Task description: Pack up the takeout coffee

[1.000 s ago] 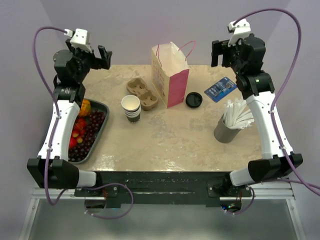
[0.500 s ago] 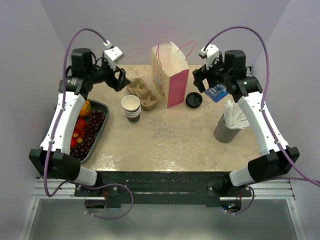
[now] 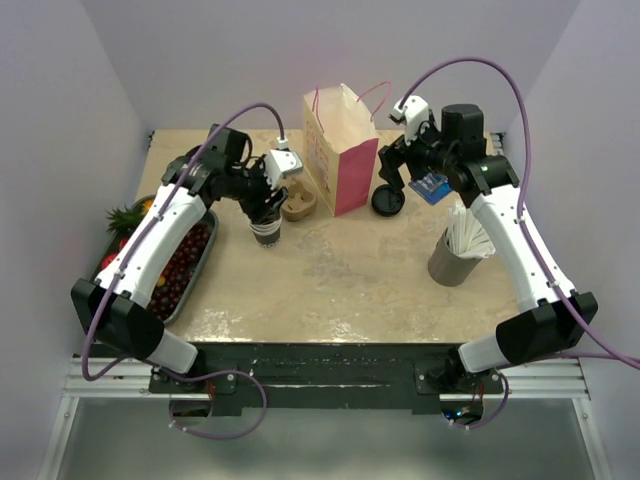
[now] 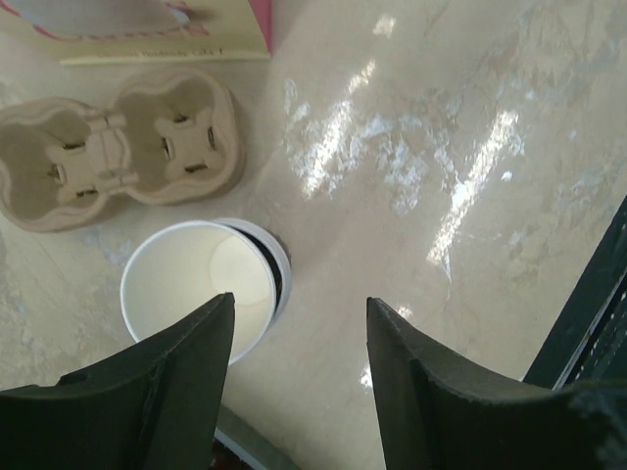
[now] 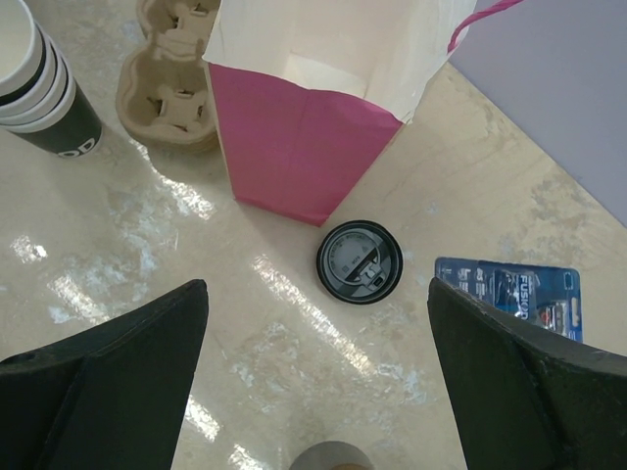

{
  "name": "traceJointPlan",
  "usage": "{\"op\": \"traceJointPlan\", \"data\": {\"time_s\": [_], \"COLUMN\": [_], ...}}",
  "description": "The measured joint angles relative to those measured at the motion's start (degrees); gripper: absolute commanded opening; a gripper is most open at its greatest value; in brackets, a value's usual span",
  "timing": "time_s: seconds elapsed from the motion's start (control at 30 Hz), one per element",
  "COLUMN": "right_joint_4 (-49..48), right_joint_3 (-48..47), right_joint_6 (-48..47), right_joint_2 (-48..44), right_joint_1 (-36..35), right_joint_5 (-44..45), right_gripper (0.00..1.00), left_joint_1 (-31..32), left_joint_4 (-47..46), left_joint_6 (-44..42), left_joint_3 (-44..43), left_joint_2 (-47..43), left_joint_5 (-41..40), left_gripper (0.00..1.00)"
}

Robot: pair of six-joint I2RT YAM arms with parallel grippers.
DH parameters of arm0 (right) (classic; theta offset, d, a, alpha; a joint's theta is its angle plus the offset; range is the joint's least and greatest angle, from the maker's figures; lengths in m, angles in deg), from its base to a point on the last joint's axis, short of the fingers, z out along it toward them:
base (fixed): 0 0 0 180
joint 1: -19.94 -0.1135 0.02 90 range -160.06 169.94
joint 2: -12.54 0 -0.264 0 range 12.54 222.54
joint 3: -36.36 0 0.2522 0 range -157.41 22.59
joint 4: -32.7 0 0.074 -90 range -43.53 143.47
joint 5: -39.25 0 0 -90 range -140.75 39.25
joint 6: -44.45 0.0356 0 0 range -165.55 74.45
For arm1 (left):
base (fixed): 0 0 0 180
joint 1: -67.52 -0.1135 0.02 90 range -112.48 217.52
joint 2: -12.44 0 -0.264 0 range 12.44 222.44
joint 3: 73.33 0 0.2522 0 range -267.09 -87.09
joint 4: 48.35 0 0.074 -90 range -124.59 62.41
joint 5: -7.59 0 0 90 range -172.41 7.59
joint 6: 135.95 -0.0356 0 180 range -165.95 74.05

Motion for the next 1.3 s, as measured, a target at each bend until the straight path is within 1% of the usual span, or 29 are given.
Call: {"op": "traceJointPlan", "data": {"time_s": [0.13,0.3,0.53,0.73,0.93,0.97,1.03,1.1,1.3], "right_joint_4": [0.0,0.1,0.0,0.0,0.2,0.1,0.1,0.1,0.1], "right_joint_3": [1.2,2.8,3.2,3.4,4.5,4.6,4.6,4.7,4.7], "right_joint_6": [0.1,0.2,0.2,0.1,0.0,0.0,0.0,0.0,0.0], "right_joint_2": [-0.1,-0.5,-0.8,-0.8,-1.5,-1.6,-1.6,-1.6,-1.6], "right_joint_1": [0.0,0.0,0.0,0.0,0.0,0.0,0.0,0.0,0.0], "right_joint_5": [0.0,0.0,0.0,0.0,0.0,0.1,0.1,0.1,0.1], "right_gripper": [0.96,0.97,0.97,0.98,0.98,0.98,0.98,0.98,0.98], "left_joint_1": [0.7,0.7,0.7,0.7,0.7,0.7,0.7,0.7,0.7], "left_joint_4": [5.4,8.3,7.2,6.0,5.3,5.1,4.6,4.7,4.7], "left_joint_6": [-2.2,-3.0,-2.0,-1.2,-0.4,-0.3,0.0,0.1,0.1], "left_joint_3": [-1.1,-1.2,-1.2,-1.3,-1.3,-1.3,-1.4,-1.6,-1.7], "left_joint_2": [2.5,5.0,6.7,8.7,10.1,10.1,10.2,10.4,11.0], "left_joint_5": [-2.8,-6.1,-8.4,-9.0,-9.3,-9.3,-9.3,-9.4,-9.5], "left_gripper": [0.58,0.54,0.49,0.45,0.4,0.36,0.34,0.29,0.24]}}
